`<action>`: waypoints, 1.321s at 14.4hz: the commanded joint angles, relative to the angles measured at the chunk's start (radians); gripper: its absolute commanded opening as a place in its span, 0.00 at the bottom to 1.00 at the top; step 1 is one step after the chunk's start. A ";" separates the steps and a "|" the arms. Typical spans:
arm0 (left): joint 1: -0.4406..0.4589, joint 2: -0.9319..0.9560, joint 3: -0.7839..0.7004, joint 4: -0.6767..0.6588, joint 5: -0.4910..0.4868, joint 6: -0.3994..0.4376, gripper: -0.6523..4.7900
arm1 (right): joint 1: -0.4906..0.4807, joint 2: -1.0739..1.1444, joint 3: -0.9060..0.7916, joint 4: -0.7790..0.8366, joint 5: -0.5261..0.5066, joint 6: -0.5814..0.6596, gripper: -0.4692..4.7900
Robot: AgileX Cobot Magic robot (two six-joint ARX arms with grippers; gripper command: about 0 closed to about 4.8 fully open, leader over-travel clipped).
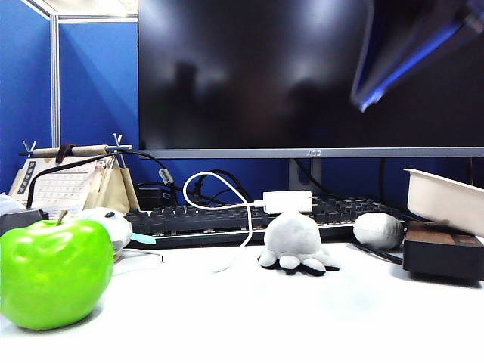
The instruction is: Place the tilting octopus upright.
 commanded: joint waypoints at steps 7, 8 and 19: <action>0.000 -0.586 0.002 -0.175 -0.378 0.002 0.11 | 0.682 -0.145 0.000 0.097 0.755 0.056 0.09; 0.000 -0.608 0.002 -0.174 -0.438 0.035 0.11 | 0.673 -0.145 0.000 0.100 0.877 -0.024 0.09; 0.000 -0.550 -0.007 -0.285 -0.468 0.027 0.11 | 0.490 -0.140 0.000 0.114 0.989 -0.112 0.09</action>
